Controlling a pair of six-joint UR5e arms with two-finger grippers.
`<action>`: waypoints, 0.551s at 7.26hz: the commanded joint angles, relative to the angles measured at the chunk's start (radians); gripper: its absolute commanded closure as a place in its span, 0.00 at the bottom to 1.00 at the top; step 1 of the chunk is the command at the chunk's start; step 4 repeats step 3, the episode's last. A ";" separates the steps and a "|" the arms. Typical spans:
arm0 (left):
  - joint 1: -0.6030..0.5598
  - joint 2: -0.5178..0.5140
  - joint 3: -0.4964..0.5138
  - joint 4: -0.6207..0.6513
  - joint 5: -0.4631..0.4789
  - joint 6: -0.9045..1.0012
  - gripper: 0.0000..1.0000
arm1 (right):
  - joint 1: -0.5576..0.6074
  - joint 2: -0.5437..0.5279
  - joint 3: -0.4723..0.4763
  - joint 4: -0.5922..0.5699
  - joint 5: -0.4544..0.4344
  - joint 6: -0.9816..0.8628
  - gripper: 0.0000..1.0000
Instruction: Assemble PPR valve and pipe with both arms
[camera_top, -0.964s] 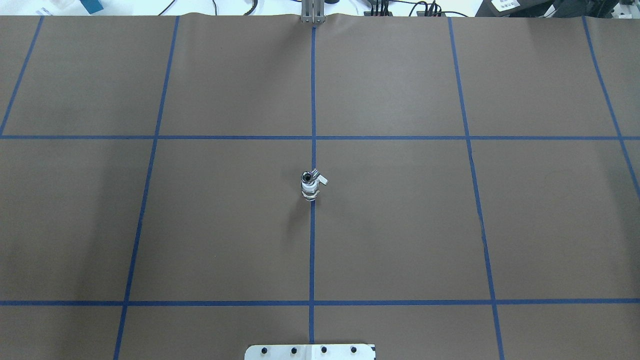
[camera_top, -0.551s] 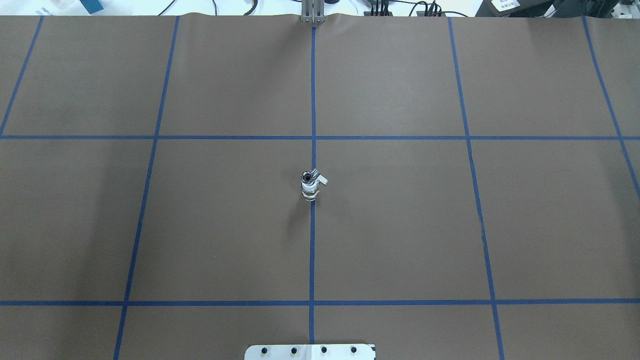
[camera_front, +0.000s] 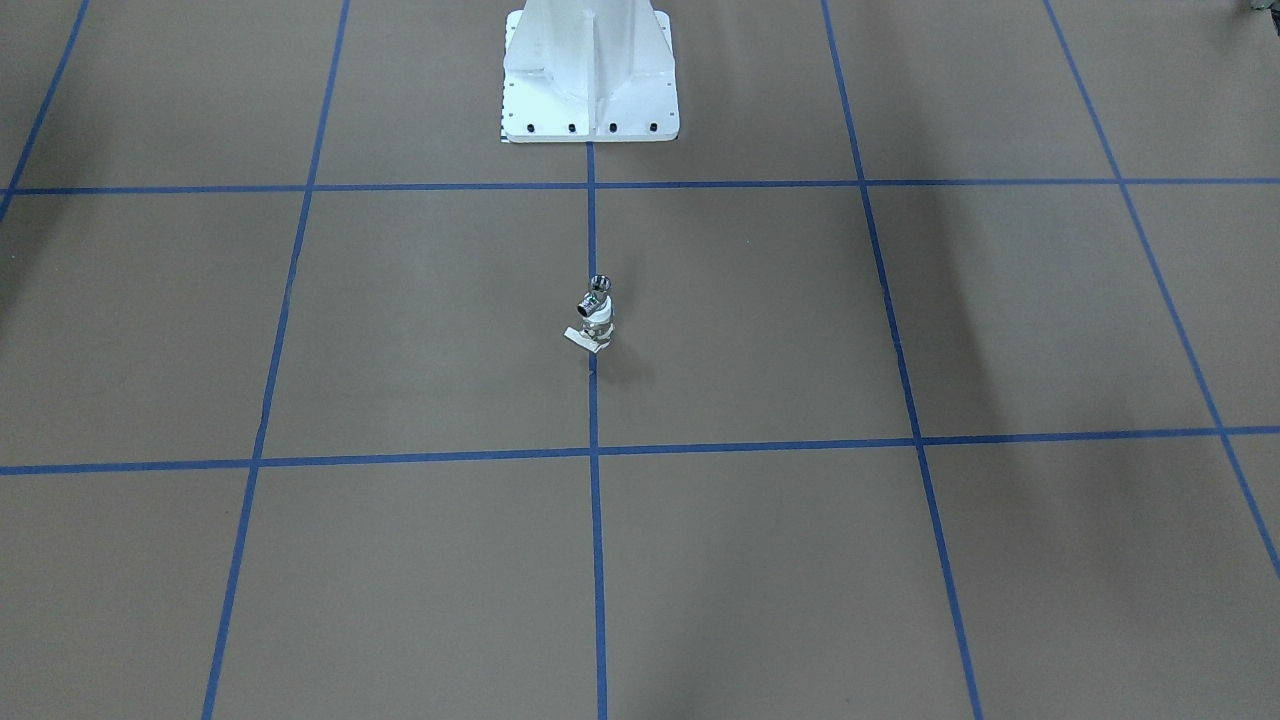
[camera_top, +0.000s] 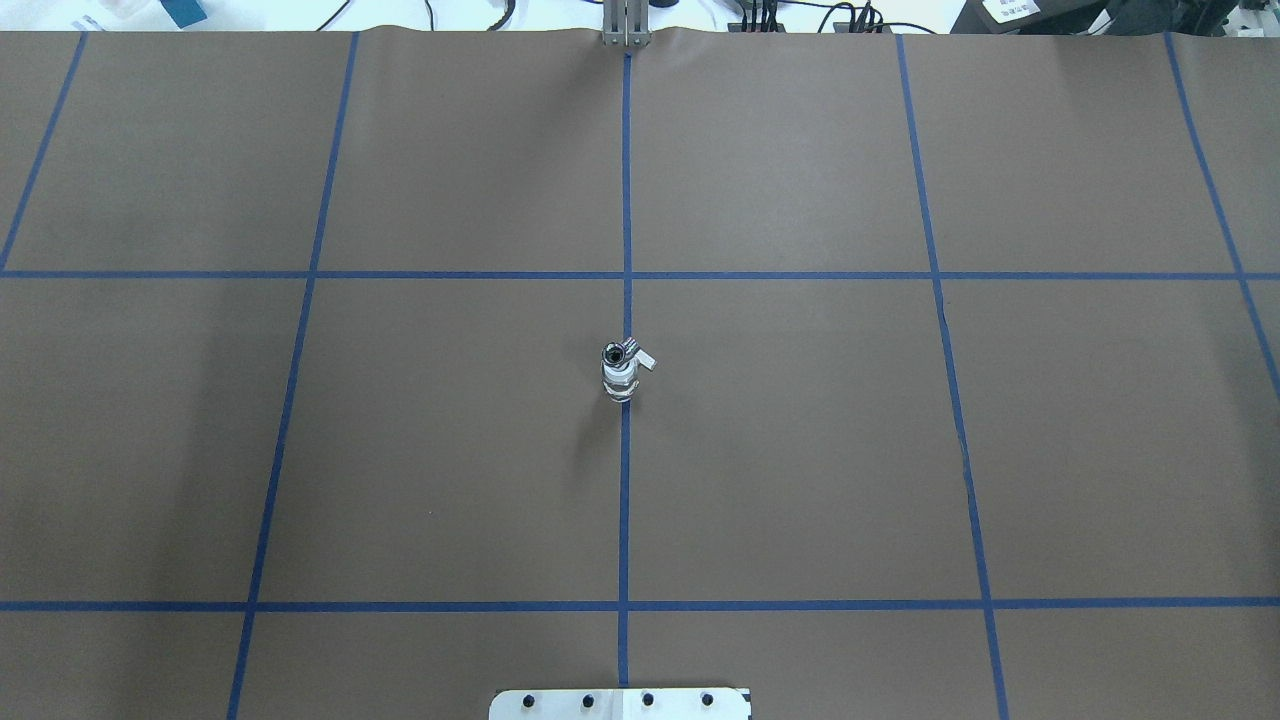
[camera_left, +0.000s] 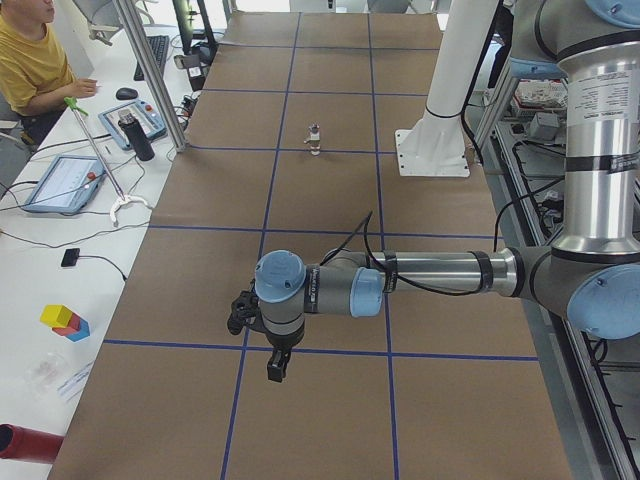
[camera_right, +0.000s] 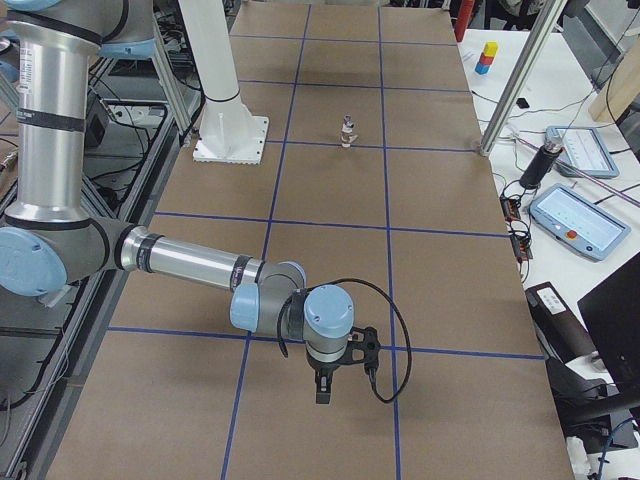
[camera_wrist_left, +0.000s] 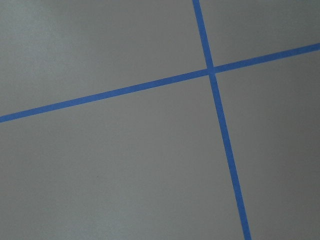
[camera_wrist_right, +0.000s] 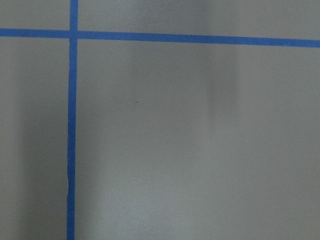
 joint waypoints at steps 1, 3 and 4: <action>0.000 0.001 0.000 0.000 0.000 0.000 0.00 | -0.001 -0.001 -0.006 -0.001 0.000 0.001 0.00; 0.000 0.015 -0.002 -0.002 0.000 0.000 0.00 | -0.001 -0.003 -0.006 -0.001 0.001 0.001 0.00; 0.000 0.015 -0.002 -0.002 0.000 0.000 0.00 | -0.001 -0.003 -0.006 -0.001 0.001 0.001 0.00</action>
